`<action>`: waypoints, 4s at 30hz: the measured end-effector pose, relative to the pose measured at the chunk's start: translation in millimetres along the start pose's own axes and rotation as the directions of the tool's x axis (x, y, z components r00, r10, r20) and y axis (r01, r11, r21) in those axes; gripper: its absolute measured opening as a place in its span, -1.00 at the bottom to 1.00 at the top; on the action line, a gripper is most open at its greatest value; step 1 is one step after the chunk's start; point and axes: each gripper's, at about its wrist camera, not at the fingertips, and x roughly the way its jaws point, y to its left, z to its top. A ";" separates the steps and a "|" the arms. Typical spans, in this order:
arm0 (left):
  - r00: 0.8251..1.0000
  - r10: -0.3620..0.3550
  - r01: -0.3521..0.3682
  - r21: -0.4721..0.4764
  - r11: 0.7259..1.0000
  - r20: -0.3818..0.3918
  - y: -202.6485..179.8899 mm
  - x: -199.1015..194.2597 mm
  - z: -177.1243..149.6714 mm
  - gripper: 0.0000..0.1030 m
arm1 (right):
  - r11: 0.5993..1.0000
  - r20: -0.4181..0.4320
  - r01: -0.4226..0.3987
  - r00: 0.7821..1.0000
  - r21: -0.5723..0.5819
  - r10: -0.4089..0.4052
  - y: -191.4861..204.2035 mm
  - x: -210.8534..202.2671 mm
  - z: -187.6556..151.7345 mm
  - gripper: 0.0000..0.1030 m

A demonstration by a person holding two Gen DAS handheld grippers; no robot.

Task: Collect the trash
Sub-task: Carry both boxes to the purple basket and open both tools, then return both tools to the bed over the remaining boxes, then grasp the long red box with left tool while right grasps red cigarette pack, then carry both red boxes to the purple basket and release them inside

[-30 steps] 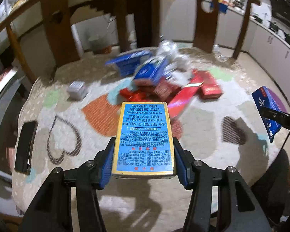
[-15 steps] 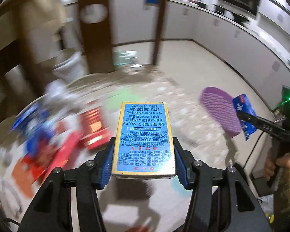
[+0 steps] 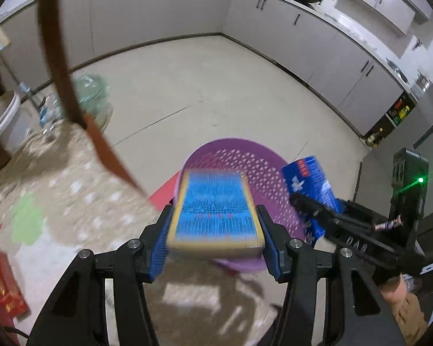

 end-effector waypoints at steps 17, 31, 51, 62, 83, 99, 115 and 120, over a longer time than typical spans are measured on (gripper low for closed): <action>0.995 0.086 -0.086 -0.011 0.996 0.054 18.0 -58.9 -53.8 0.37 | 1.000 0.039 0.011 0.999 0.017 -0.011 9.4 -14.0 -12.0 0.52; 0.931 0.346 -0.324 -0.174 0.930 0.113 129.2 -174.4 -179.7 0.41 | 0.981 -0.038 -0.091 0.996 -0.173 0.085 133.0 -8.8 -50.5 0.56; 0.856 0.511 -0.462 -0.331 0.823 0.076 252.8 -212.5 -247.6 0.45 | 0.883 -0.341 -0.317 0.919 -0.346 0.196 342.7 90.5 -104.7 0.58; 0.887 0.461 -0.437 -0.259 0.862 0.039 264.3 -171.7 -225.5 0.45 | 0.888 -0.369 -0.254 0.924 -0.383 0.105 396.4 146.3 -93.6 0.58; 0.905 0.423 -0.376 -0.380 0.845 0.043 254.8 -188.0 -230.5 -0.49 | 0.891 -0.368 -0.241 0.925 -0.385 0.091 380.3 152.5 -91.1 0.23; 0.896 0.425 -0.353 -0.375 0.857 0.131 201.5 -227.5 -225.9 -0.56 | 0.902 -0.276 -0.250 0.949 -0.351 0.155 319.9 80.3 -97.9 0.23; 0.869 0.483 -0.443 -0.269 0.855 0.108 156.2 -218.5 -210.0 -0.56 | 0.937 -0.212 -0.223 0.963 -0.270 0.168 254.4 42.3 -88.6 0.23; 0.866 0.489 -0.454 -0.246 0.856 0.103 146.2 -215.5 -203.6 -0.56 | 0.944 -0.193 -0.213 0.967 -0.251 0.167 237.6 32.1 -83.9 0.23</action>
